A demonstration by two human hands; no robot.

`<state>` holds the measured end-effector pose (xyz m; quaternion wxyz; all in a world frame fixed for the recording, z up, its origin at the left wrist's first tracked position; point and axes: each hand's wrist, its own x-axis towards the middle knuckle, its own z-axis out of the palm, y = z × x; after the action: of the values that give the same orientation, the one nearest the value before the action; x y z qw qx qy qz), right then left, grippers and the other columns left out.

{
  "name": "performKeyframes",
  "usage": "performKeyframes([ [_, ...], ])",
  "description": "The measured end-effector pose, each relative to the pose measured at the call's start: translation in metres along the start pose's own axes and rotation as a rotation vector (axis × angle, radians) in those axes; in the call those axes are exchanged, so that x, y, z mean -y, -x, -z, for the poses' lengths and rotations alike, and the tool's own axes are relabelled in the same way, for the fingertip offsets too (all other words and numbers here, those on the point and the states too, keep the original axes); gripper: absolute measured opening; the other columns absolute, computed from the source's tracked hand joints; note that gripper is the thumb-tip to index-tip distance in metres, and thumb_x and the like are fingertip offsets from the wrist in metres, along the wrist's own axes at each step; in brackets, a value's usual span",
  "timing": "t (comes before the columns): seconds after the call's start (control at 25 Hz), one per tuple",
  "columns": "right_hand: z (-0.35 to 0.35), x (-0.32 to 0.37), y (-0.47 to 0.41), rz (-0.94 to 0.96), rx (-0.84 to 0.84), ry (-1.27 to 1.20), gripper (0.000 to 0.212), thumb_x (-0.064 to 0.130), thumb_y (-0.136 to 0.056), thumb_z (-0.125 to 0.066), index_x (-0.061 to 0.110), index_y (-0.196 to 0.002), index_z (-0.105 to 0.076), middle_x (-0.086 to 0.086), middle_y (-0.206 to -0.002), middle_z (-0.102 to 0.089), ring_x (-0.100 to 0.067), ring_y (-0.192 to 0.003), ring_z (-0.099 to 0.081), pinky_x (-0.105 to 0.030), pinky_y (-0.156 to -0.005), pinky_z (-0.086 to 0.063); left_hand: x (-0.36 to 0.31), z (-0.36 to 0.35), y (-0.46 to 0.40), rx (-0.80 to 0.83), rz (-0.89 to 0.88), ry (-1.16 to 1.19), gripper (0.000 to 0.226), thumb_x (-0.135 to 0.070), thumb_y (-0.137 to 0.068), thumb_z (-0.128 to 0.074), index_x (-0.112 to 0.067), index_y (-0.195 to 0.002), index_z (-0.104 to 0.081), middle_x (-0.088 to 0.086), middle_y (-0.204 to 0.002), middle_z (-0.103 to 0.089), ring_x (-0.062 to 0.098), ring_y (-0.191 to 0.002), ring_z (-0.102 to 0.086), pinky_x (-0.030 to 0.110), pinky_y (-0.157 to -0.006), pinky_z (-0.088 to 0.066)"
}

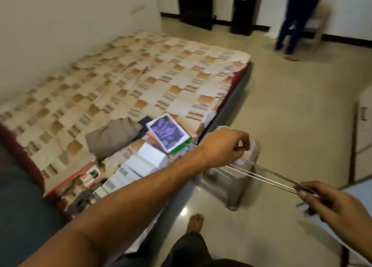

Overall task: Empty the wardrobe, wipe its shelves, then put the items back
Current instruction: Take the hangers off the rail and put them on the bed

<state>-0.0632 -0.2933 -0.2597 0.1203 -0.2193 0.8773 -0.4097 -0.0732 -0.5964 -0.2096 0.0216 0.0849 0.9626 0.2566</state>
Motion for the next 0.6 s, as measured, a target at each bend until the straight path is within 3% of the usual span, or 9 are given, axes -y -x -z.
performKeyframes([
  [0.08, -0.039, 0.020, -0.045, 0.118, -0.005, 0.089, 0.013, 0.034, -0.095, -0.064, 0.047, -0.095, -0.066, 0.015, -0.093, -0.061, -0.003, -0.069, -0.065, -0.019, -0.062, -0.051, 0.061, 0.013, 0.022, -0.028, 0.129, 0.041, 0.016, -0.021, -0.094, -0.060, -0.022, -0.107, -0.070, -0.004, -0.101, -0.072, 0.013, -0.088, -0.065, 0.027, -0.076, -0.052],
  [0.12, -0.059, 0.026, -0.072, 0.133, 0.057, 0.144, 0.012, 0.036, -0.097, -0.061, 0.047, -0.095, -0.064, 0.015, -0.093, -0.058, -0.001, -0.070, -0.065, -0.018, -0.064, -0.050, 0.094, 0.022, 0.033, -0.051, 0.190, 0.077, 0.017, -0.019, -0.096, -0.059, -0.020, -0.109, -0.069, -0.007, -0.097, -0.069, 0.004, -0.083, -0.062, 0.020, -0.073, -0.049],
  [0.2, -0.090, 0.049, -0.123, 0.116, 0.229, 0.178, 0.016, 0.056, -0.095, -0.052, 0.046, -0.088, -0.063, 0.015, -0.090, -0.061, 0.000, -0.068, -0.066, -0.017, -0.061, -0.050, 0.154, 0.036, 0.049, -0.102, 0.273, 0.132, 0.016, -0.017, -0.099, -0.056, -0.016, -0.109, -0.068, -0.019, -0.080, -0.057, -0.009, -0.071, -0.054, 0.004, -0.061, -0.035],
  [0.28, -0.129, 0.073, -0.171, 0.124, 0.312, 0.148, 0.039, 0.072, -0.090, -0.043, 0.041, -0.081, -0.065, 0.018, -0.081, -0.067, 0.000, -0.066, -0.067, -0.015, -0.059, -0.048, 0.216, 0.050, 0.054, -0.119, 0.347, 0.122, 0.015, -0.014, -0.100, -0.054, -0.014, -0.108, -0.067, -0.022, -0.070, -0.047, -0.012, -0.063, -0.051, 0.006, -0.055, -0.033],
  [0.32, -0.149, 0.085, -0.199, 0.145, 0.308, 0.137, 0.037, 0.066, -0.092, -0.048, 0.037, -0.078, -0.067, 0.017, -0.075, -0.068, -0.001, -0.064, -0.067, -0.017, -0.060, -0.048, 0.249, 0.059, 0.049, -0.122, 0.365, 0.090, 0.015, -0.015, -0.100, -0.054, -0.015, -0.109, -0.066, -0.019, -0.069, -0.049, -0.006, -0.061, -0.052, 0.010, -0.057, -0.035],
  [0.4, -0.176, 0.105, -0.251, 0.053, 0.331, 0.028, 0.019, 0.034, -0.095, -0.063, 0.027, -0.080, -0.073, 0.008, -0.067, -0.071, -0.003, -0.060, -0.068, -0.019, -0.061, -0.052, 0.306, 0.074, 0.035, -0.108, 0.356, -0.017, 0.024, -0.025, -0.099, -0.056, -0.018, -0.122, -0.062, -0.005, -0.086, -0.062, 0.006, -0.076, -0.055, 0.033, -0.072, -0.049],
  [0.48, -0.194, 0.113, -0.301, -0.122, 0.280, -0.112, 0.011, 0.013, -0.093, -0.067, 0.014, -0.087, -0.076, -0.005, -0.073, -0.075, -0.009, -0.063, -0.072, -0.016, -0.061, -0.055, 0.347, 0.091, 0.016, -0.147, 0.371, -0.103, 0.050, -0.039, -0.095, -0.061, -0.020, -0.140, -0.049, 0.007, -0.120, -0.061, 0.026, -0.108, -0.055, 0.046, -0.090, -0.049],
  [0.6, -0.221, 0.097, -0.368, -0.407, 0.177, -0.445, 0.011, 0.006, -0.094, -0.063, 0.000, -0.093, -0.072, -0.027, -0.090, -0.072, -0.028, -0.071, -0.075, -0.029, -0.070, -0.063, 0.382, 0.109, -0.009, -0.243, 0.412, 0.061, 0.066, -0.040, -0.095, -0.064, -0.019, -0.151, -0.037, 0.010, -0.139, -0.051, 0.028, -0.128, -0.047, 0.040, -0.104, -0.040],
])
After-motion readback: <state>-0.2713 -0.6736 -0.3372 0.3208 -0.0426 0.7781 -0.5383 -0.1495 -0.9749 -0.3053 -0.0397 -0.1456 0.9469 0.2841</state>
